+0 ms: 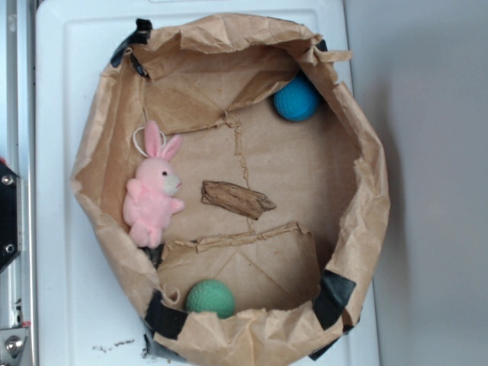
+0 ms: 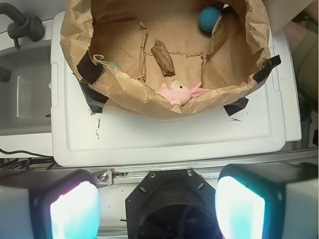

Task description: Grab the green ball.

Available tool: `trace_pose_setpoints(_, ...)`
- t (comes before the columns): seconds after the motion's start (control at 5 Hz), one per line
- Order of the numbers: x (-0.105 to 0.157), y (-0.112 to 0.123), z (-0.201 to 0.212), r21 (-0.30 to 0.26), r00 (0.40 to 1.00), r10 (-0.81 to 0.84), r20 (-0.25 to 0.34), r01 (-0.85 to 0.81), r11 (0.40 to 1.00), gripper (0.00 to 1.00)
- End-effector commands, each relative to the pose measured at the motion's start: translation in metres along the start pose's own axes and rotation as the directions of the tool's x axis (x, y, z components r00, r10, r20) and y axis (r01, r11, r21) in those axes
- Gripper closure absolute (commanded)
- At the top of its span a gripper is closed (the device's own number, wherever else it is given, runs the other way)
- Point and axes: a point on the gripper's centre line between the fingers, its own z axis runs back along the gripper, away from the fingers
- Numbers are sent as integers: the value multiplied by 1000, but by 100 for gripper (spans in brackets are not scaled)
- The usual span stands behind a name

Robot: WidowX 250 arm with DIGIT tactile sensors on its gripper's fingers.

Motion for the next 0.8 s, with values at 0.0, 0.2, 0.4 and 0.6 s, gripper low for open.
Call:
trace_pose_setpoints(0.0, 0, 0, 0, 0, 1000, 0, 0, 0, 1000, 0)
trace_pose_setpoints(0.2, 35, -12, -3, -2, 999, 36, -12, -36, 999, 0)
trace_pose_setpoints(0.4, 84, -27, -8, 21, 997, 66, -34, -66, 998, 0)
trace_pose_setpoints(0.6, 118, -30, -17, 44, 997, 76, -33, -74, 996, 0)
